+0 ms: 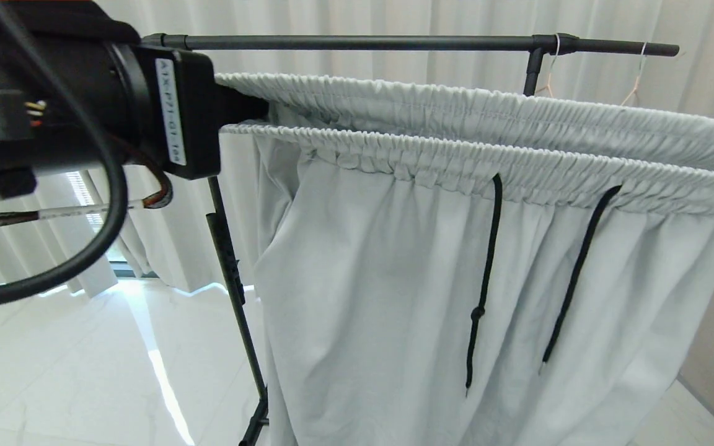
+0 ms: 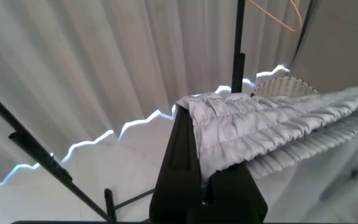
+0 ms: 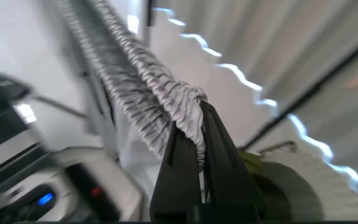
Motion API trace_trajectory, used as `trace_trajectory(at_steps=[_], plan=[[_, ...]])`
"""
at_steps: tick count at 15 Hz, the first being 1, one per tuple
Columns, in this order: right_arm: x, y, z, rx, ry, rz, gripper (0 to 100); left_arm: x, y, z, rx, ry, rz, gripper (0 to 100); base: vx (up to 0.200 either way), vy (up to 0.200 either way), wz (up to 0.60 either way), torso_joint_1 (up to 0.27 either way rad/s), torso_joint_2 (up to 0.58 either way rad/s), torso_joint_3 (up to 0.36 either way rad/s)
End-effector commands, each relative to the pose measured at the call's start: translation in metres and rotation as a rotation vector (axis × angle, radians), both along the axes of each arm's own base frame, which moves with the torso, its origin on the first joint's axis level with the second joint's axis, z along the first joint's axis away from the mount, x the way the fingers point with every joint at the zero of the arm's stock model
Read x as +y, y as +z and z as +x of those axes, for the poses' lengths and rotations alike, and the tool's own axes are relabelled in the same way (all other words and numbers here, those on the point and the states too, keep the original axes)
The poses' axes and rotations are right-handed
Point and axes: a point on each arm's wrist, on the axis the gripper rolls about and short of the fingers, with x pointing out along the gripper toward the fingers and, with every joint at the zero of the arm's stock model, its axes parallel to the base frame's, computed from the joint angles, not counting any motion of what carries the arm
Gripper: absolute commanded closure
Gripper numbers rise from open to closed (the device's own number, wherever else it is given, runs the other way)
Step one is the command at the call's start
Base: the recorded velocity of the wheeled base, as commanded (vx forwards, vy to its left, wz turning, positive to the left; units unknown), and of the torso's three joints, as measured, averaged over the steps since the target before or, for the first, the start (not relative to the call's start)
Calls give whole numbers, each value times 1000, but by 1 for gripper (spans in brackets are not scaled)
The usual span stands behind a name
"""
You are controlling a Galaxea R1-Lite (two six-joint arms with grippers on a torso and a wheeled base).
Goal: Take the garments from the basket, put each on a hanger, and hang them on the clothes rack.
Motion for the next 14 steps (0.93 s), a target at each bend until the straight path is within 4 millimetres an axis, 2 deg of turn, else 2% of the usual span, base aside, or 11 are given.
trace_trajectory(at_steps=[1,4,8,10,11,12,13,14], plan=[[-6,2,-25,-12,108,29,100,-20,-5,18,23,-7,15,100,0,0,0,0,0,0],[6,2,-33,-1,274,29,100,-30,-4,27,47,-20,-20,100,0,0,0,0,0,0],[9,0,-34,4,298,19,100,-30,-6,27,70,-14,-46,100,0,0,0,0,0,0],[8,-1,-32,-4,224,-6,100,-27,-4,24,82,-8,-78,100,0,0,0,0,0,0],[11,-6,-20,-1,57,-83,100,-20,-2,18,109,0,-106,100,0,0,0,0,0,0],[15,-7,-13,-9,-4,-113,100,-13,0,11,129,6,-119,100,0,0,0,0,0,0],[28,-7,4,-34,-80,-131,100,3,3,-8,187,8,-127,100,0,0,0,0,0,0],[34,-6,11,-52,-86,-117,100,10,4,-18,211,-5,-125,100,0,0,0,0,0,0]])
